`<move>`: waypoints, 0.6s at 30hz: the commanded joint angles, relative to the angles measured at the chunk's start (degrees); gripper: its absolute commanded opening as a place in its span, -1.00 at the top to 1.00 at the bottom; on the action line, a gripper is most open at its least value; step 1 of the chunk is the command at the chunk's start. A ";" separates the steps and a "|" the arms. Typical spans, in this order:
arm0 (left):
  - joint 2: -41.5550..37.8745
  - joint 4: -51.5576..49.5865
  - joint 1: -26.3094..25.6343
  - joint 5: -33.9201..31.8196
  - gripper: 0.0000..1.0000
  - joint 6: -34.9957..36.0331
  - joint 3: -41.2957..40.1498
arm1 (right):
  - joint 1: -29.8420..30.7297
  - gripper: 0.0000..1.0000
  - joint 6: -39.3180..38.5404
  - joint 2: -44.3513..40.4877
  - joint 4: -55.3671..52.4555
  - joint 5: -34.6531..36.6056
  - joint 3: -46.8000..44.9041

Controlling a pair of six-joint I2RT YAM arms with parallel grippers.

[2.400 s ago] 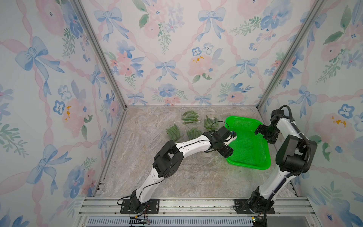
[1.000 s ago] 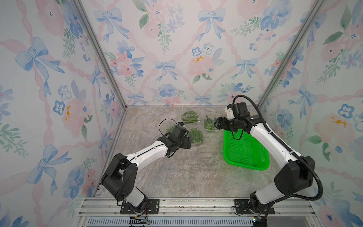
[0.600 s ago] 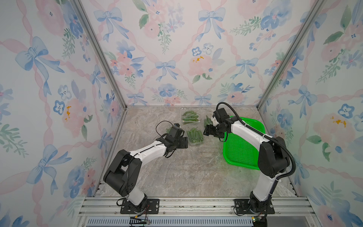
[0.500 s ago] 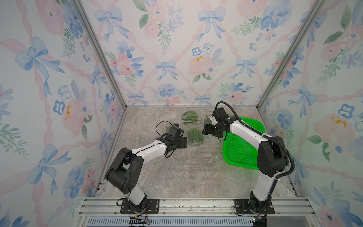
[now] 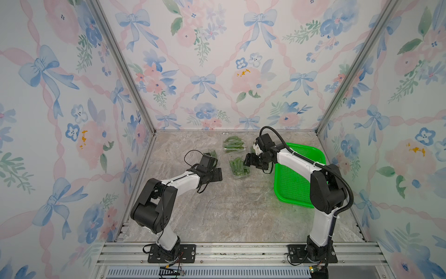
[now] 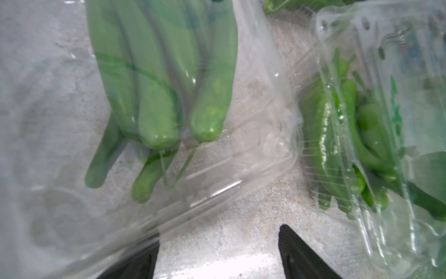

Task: Take small green peppers out of containers
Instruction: Adjust the packing box at the center of the board.

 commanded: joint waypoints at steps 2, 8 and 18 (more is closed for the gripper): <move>0.17 0.69 0.98 -0.07 -0.61 1.42 -0.27 | 1.25 -0.62 2.07 -0.28 2.44 -2.00 -1.90; -1.74 0.82 0.92 1.31 -0.60 1.01 -0.48 | 3.07 -0.60 3.52 -0.52 4.06 -3.48 -4.22; -10.60 1.14 1.48 2.73 -0.61 -3.02 -4.95 | 7.04 -0.62 7.84 -6.28 9.70 -12.56 -11.79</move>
